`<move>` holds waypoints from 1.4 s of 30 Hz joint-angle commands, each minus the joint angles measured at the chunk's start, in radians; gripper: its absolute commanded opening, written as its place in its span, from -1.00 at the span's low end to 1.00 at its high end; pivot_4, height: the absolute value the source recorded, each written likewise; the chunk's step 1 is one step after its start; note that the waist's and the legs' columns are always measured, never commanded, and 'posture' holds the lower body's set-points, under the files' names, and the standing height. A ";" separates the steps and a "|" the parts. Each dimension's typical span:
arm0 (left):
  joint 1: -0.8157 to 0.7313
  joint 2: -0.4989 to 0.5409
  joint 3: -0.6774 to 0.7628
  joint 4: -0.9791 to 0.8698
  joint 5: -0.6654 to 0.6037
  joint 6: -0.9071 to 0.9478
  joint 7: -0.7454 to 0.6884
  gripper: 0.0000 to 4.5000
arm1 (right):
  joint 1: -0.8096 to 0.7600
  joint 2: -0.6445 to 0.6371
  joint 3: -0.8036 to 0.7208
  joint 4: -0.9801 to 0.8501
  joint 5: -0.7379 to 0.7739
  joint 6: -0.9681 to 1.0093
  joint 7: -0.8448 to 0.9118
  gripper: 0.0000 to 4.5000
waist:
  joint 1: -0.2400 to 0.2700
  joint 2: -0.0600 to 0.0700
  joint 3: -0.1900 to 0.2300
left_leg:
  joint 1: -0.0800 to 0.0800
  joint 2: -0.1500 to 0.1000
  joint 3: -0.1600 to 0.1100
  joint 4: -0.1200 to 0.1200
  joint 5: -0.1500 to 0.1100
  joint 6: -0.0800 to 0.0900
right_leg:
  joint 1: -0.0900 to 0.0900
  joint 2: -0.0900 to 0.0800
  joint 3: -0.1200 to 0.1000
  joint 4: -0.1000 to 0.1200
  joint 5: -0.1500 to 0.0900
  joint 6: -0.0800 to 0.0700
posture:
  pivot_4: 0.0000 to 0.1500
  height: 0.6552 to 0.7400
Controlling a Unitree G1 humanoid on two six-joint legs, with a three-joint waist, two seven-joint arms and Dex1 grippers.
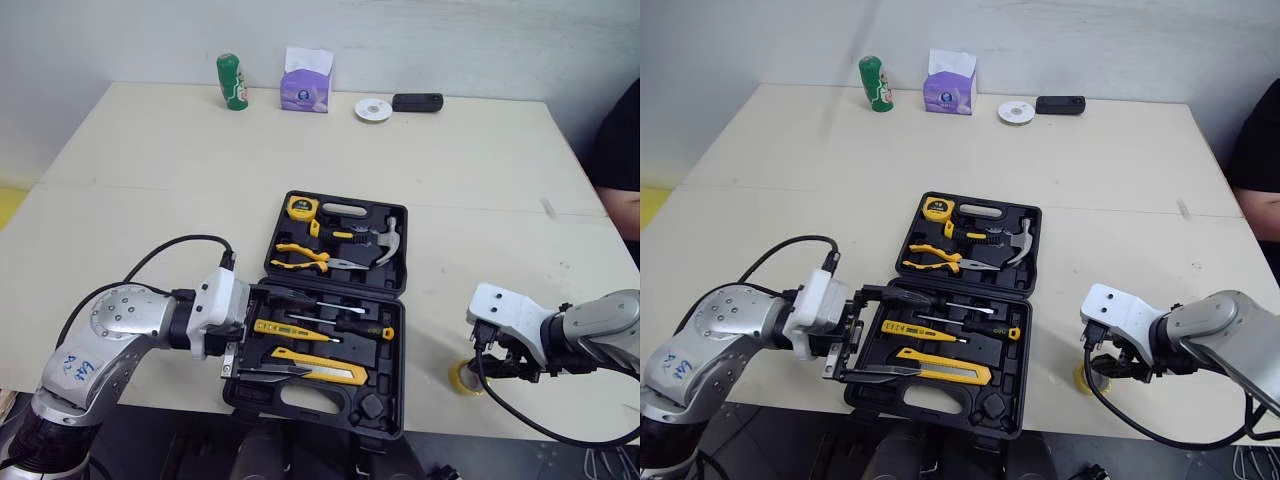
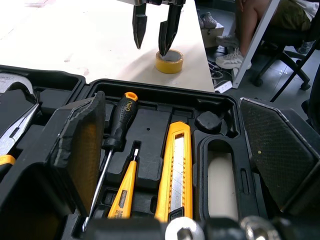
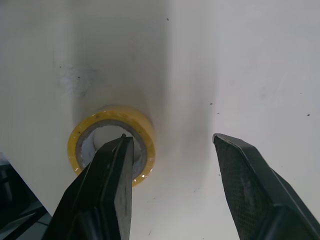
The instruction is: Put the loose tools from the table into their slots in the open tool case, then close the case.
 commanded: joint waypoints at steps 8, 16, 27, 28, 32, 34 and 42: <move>-0.006 0.000 0.003 -0.023 0.007 -0.018 -0.006 1.00 | -0.007 0.035 0.041 -0.013 -0.062 -0.015 0.004 0.19 | 0.000 0.000 0.000 | 0.000 0.000 0.000 0.000 0.000 0.000 | 0.000 0.000 0.000 0.001 0.000 0.000 | 1.00 1.00; -0.010 -0.004 -0.010 -0.031 0.017 -0.029 -0.005 1.00 | 0.019 0.038 0.056 -0.005 -0.099 -0.035 0.015 0.19 | 0.000 0.000 0.000 | 0.000 0.000 0.000 0.001 0.000 0.000 | 0.000 0.000 0.000 0.001 0.000 0.000 | 1.00 1.00; -0.018 -0.013 -0.026 -0.015 0.034 -0.045 -0.006 1.00 | 0.002 0.032 0.044 -0.002 -0.107 -0.037 0.050 -0.97 | 0.000 0.000 0.000 | 0.000 0.000 0.000 0.002 0.000 0.000 | 0.000 0.001 0.000 0.002 0.000 0.000 | 1.00 1.00; -0.018 -0.013 -0.027 -0.014 0.036 -0.047 -0.006 1.00 | 0.000 0.032 0.043 -0.001 -0.107 -0.038 0.053 -0.97 | 0.000 0.000 0.000 | 0.000 0.000 0.000 0.002 0.000 0.000 | 0.000 0.001 -0.001 0.002 0.000 0.000 | 1.00 1.00; -0.016 -0.018 -0.028 -0.006 0.049 -0.056 -0.005 1.00 | -0.010 0.023 0.042 0.015 -0.121 -0.059 0.069 -0.97 | 0.000 0.000 0.000 | 0.000 0.000 0.000 0.002 0.000 0.000 | 0.000 0.001 -0.001 0.003 0.000 0.000 | 1.00 1.00; -0.013 -0.019 -0.025 -0.004 0.057 -0.061 -0.005 1.00 | -0.021 0.025 0.045 0.020 -0.130 -0.073 0.077 -0.97 | 0.000 0.000 0.000 | 0.000 0.000 0.001 0.002 0.000 0.000 | 0.000 0.001 -0.001 0.003 0.000 0.000 | 1.00 1.00; 0.000 -0.016 -0.012 -0.001 0.072 -0.069 -0.004 1.00 | -0.140 0.099 0.050 -0.015 -0.075 -0.075 0.124 -0.97 | -0.002 0.000 0.000 | 0.000 0.001 0.002 0.003 0.000 0.000 | -0.002 0.001 0.000 0.005 0.000 0.000 | 1.00 1.00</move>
